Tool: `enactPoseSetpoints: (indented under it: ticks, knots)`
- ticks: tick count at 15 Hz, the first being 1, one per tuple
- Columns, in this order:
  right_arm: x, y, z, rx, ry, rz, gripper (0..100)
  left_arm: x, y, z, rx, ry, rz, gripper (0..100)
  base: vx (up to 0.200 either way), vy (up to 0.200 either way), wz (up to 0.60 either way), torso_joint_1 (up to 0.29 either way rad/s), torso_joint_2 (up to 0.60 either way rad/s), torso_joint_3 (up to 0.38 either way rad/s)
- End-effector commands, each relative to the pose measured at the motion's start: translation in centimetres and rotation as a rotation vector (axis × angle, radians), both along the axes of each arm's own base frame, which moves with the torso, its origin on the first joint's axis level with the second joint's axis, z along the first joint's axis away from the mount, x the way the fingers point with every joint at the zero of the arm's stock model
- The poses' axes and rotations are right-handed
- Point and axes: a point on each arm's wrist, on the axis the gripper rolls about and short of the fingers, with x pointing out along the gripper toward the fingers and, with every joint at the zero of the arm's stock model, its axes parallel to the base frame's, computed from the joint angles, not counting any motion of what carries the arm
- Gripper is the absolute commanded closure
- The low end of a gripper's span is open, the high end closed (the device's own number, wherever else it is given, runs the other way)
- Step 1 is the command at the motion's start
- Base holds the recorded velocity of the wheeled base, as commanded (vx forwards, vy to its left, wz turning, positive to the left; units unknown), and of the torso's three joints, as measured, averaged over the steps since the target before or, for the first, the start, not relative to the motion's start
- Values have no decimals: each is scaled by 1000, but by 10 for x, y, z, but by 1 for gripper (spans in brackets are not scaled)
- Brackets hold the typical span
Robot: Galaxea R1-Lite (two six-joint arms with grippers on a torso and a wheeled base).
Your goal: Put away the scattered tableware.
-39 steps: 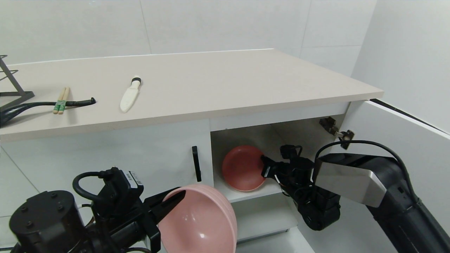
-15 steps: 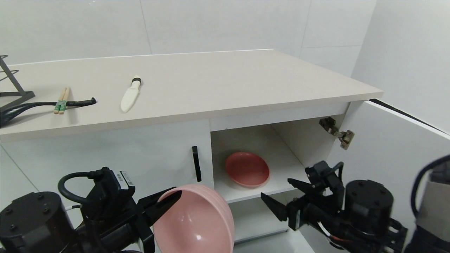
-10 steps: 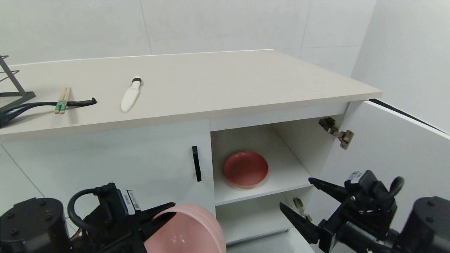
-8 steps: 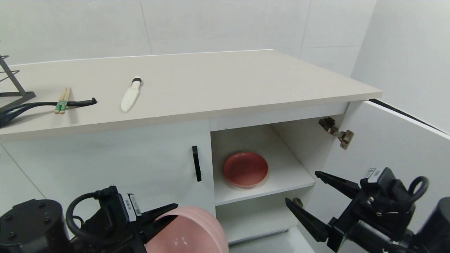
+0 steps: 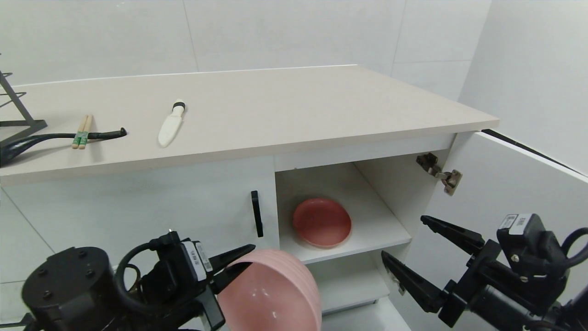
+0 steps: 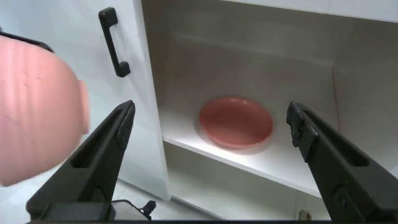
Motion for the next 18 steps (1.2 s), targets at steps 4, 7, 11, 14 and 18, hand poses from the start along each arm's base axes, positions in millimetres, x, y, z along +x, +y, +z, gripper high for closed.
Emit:
enactPoseSetpoints:
  ticks: [4, 7, 11, 14, 18]
  knots:
    - [0, -1, 0, -3, -1, -1, 0, 23, -47, -45, 95, 81, -52, 100, 0, 0, 0, 0, 0, 0]
    - [0, -1, 0, -2, 0, -2, 0, 41, -65, -47, 76, 41, 27, 100, 0, 0, 0, 0, 0, 0]
    - [1, -1, -1, -3, 1, -8, 0, 60, -94, -36, -46, 3, 136, 100, 0, 0, 0, 0, 0, 0]
    - [9, -6, -4, -16, 17, -56, 0, 68, -129, -35, -137, -20, 223, 100, 0, 0, 0, 0, 0, 0]
    - [35, -9, -18, -40, 70, -149, 0, 78, -145, -20, -237, -54, 272, 100, 0, 0, 0, 0, 0, 0]
